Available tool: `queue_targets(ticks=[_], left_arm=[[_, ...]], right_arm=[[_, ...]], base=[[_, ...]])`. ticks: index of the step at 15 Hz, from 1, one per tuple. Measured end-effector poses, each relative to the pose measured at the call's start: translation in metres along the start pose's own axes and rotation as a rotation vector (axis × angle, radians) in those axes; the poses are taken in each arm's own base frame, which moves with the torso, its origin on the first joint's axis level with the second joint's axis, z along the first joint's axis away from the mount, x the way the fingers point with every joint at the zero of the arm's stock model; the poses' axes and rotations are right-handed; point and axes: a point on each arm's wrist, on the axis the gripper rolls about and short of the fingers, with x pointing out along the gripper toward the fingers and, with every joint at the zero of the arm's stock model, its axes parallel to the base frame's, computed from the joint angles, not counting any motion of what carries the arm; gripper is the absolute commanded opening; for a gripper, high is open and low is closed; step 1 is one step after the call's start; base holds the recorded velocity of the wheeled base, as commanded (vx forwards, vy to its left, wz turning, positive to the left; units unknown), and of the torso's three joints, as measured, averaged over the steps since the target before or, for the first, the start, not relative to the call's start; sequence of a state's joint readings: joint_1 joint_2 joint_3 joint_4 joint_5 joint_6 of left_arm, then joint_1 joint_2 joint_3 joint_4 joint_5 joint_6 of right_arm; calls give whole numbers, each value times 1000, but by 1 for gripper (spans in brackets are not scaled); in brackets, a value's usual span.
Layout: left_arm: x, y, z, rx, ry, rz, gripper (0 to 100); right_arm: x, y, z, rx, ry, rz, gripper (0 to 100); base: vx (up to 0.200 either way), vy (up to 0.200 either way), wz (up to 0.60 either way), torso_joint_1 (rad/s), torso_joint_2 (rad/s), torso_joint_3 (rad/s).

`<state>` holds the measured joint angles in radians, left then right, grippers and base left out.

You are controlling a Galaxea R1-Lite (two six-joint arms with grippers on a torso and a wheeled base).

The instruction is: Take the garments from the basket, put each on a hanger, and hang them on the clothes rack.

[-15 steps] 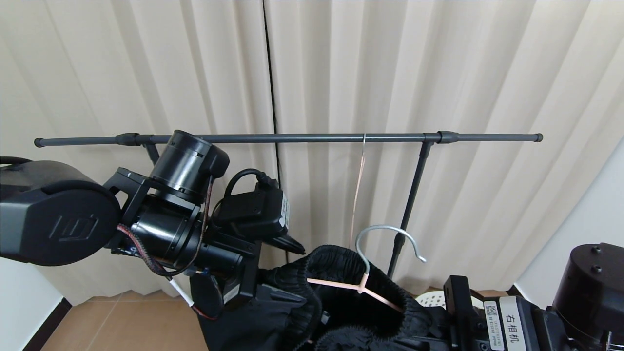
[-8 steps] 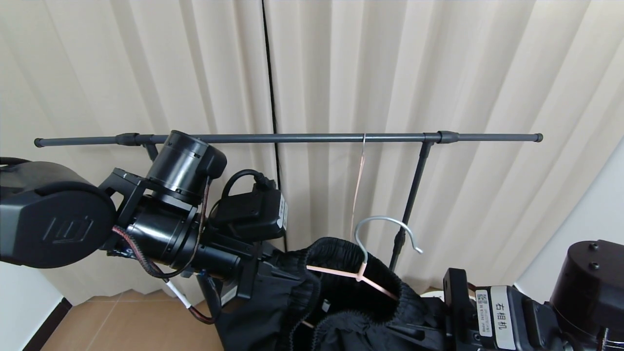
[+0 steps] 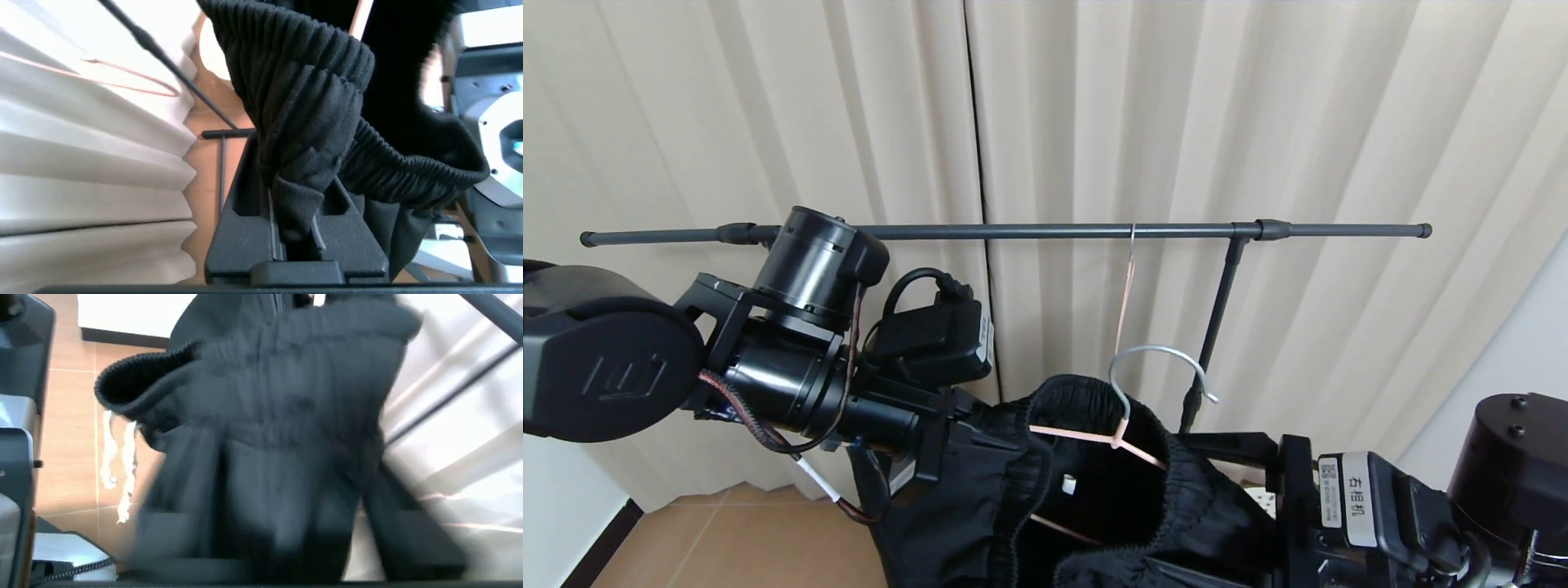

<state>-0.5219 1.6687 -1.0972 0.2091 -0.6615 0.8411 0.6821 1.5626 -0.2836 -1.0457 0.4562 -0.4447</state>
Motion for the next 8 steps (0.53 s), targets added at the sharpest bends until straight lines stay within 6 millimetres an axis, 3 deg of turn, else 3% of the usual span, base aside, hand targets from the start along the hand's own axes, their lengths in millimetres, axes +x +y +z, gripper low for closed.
queue_targets(ticks=[8], left_arm=[[-17,6,-5,-82,0,91,0]], right_arm=[[-13,-20,2,89,-33,-61,100]], base=[[0,0,0,0,0,0]])
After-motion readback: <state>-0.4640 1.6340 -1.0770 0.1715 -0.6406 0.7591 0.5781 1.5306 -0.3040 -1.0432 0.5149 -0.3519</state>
